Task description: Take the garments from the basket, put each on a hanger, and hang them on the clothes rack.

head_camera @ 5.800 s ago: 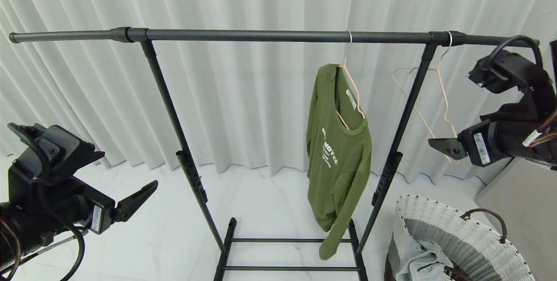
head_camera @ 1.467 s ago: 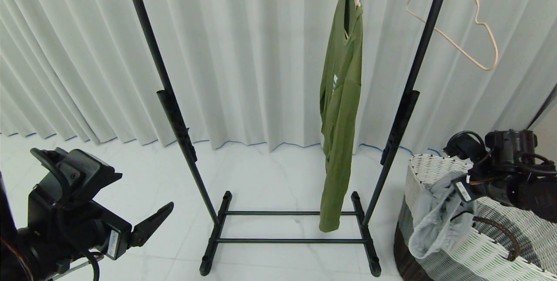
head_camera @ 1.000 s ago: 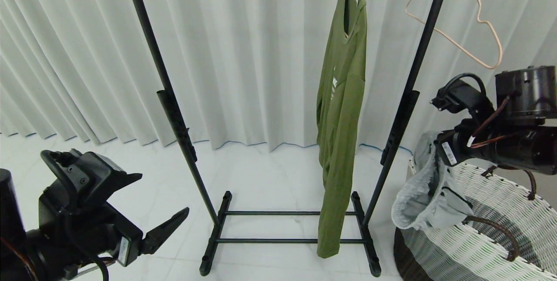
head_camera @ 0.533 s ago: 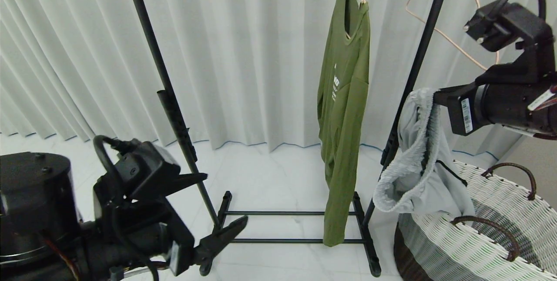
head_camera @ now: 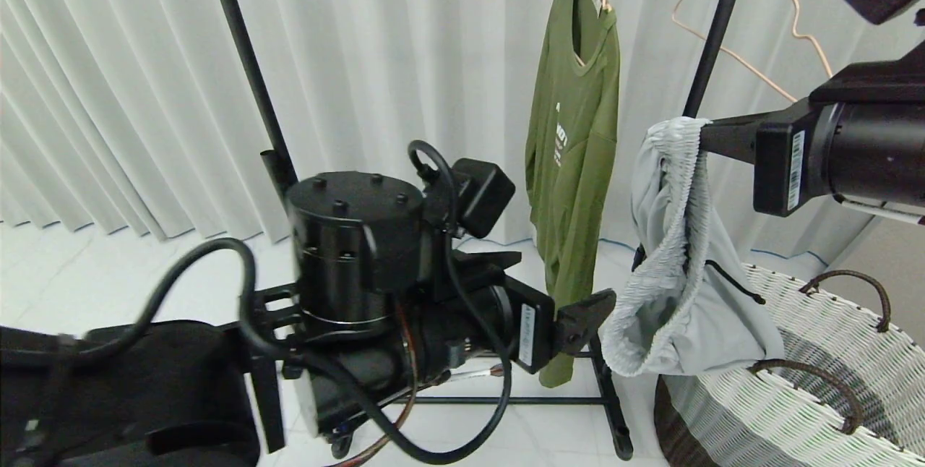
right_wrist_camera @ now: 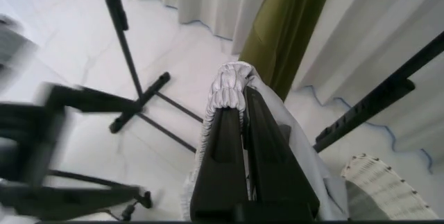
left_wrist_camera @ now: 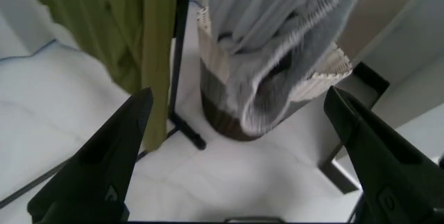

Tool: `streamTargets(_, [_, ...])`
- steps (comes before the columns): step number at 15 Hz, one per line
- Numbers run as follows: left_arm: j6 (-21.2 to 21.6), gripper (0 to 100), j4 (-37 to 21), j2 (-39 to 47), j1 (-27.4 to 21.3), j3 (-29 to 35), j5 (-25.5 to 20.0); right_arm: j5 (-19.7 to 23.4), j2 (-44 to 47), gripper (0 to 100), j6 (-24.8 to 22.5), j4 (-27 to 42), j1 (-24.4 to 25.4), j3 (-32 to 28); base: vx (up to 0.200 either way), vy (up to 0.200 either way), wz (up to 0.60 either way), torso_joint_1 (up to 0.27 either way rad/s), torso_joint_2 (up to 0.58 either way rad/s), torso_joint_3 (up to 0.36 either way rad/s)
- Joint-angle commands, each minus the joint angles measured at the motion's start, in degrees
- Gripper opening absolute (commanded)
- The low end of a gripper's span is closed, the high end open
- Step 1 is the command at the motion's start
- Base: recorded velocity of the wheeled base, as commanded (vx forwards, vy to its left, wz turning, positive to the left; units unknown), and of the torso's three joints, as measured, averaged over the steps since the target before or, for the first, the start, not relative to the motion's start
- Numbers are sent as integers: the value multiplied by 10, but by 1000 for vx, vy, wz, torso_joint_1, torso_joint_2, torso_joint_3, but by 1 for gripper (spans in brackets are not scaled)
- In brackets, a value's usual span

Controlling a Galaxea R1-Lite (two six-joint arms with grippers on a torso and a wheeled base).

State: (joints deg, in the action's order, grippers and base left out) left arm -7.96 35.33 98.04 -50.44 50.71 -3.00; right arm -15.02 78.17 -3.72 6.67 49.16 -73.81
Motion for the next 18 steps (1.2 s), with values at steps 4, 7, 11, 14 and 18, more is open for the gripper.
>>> streamTargets(4, [-11, 100, 57, 167, 1, 51, 0, 21, -13, 0, 23, 0, 5, 5, 0, 0, 0, 0, 0, 0])
streamTargets(7, [-13, 100, 58, 231, 7, 92, -2, 31, -22, 0, 29, 0, 11, 16, 0, 0, 0, 0, 0, 0])
streamTargets(11, [-14, 0, 59, 233, 9, 64, -3, 31, -30, 0, 42, 1, 10, 24, 0, 0, 0, 0, 0, 0])
streamTargets(14, [-12, 0, 76, 222, 5, 29, 4, 32, -30, 0, 44, 1, 8, 24, 0, 0, 0, 0, 0, 0])
streamTargets(18, [5, 0, 81, 143, -9, -66, 78, 32, -28, 0, 44, 1, -13, 44, 0, 0, 0, 0, 0, 0])
